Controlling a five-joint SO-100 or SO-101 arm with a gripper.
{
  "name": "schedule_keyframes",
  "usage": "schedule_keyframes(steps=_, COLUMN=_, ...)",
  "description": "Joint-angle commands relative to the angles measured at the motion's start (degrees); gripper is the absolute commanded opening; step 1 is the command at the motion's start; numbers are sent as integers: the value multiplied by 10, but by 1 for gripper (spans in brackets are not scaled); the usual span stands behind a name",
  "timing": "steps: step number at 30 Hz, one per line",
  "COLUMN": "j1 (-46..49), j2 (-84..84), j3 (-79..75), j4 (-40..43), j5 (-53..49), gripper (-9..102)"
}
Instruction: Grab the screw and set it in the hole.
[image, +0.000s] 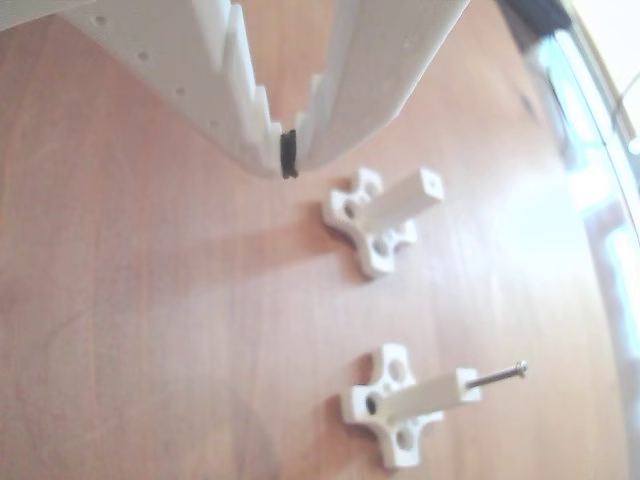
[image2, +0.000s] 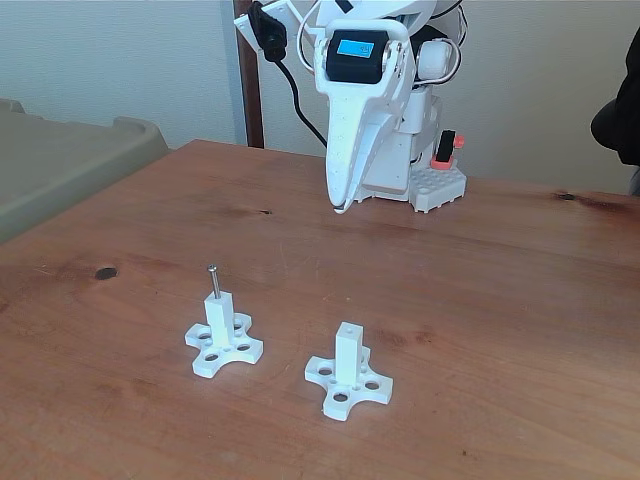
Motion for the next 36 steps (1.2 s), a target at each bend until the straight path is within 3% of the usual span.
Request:
schedule_keyframes(steps=1, j1=-3, j2=11, j3=6, j4=30, j5=-4, gripper=-4)
schedule_keyframes(steps=9, j1=4, j2=-4, j3=-9, j4=14, j5=3, gripper=-4)
schedule_keyframes(steps=17, j1=25, j2=-150, j3=-117, j4=-33, j5=13, gripper=-4)
schedule_keyframes(steps=36, j1=46, j2=-528, j3=-533, j4=65, j5=71, gripper=-4)
